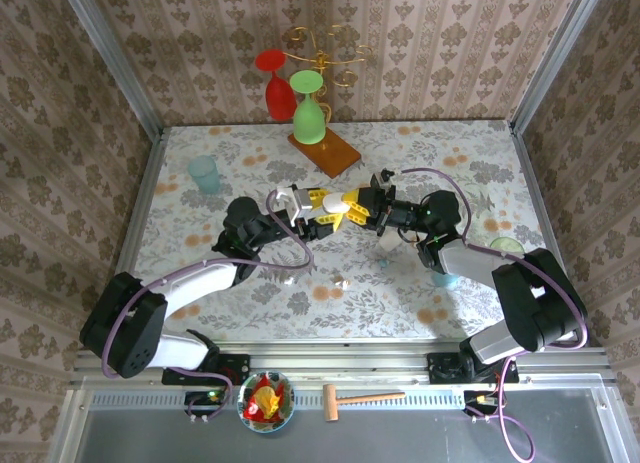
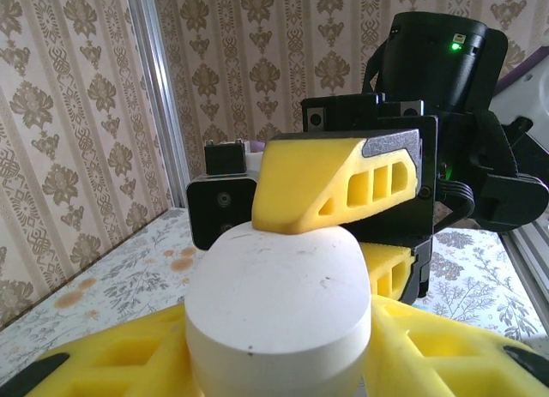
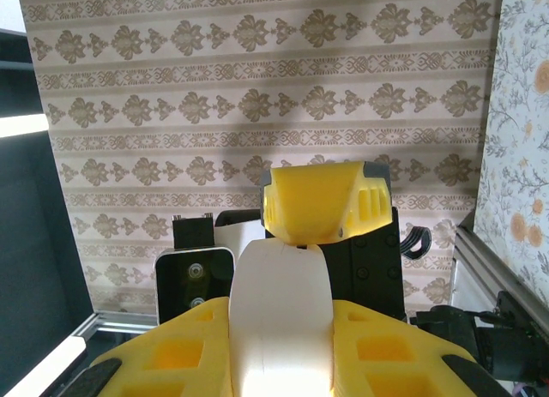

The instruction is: Insert wireless bluetooth earbuds into charging case

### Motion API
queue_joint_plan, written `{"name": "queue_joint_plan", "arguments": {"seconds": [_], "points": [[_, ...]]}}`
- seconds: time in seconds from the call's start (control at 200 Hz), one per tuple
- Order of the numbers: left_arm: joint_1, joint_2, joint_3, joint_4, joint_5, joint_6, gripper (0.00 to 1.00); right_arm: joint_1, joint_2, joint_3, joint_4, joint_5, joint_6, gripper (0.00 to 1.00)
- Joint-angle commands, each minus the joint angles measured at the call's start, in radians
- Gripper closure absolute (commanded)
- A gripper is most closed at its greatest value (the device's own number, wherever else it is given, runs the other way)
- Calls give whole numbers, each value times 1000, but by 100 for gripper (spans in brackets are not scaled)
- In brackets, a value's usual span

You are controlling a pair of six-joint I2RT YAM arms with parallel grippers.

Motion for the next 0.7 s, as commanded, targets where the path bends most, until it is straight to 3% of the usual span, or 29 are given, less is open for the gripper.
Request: {"name": "queue_joint_plan", "arguments": {"seconds": [0.0,0.145,0.33,0.38,0.435,0.525,0.695], "points": [[0,-3,19,16,22,0,45,4,-20,18,56,26,6,98],[2,-4,18,11,19,3,44,4,-30,26,55,27,6,98],[1,0,27,10,23,2,54,6,-31,23,57,32,7,98],[2,3,26,10,23,5,52,6,-32,25,56,31,7,98],[1,5,25,12,21,4,44,7,-33,25,57,31,7,98],[1,9,26,14,21,2,43,8,-36,25,56,34,7,98],[0,7,30,21,25,-7,54,8,-38,24,55,33,8,98]]}}
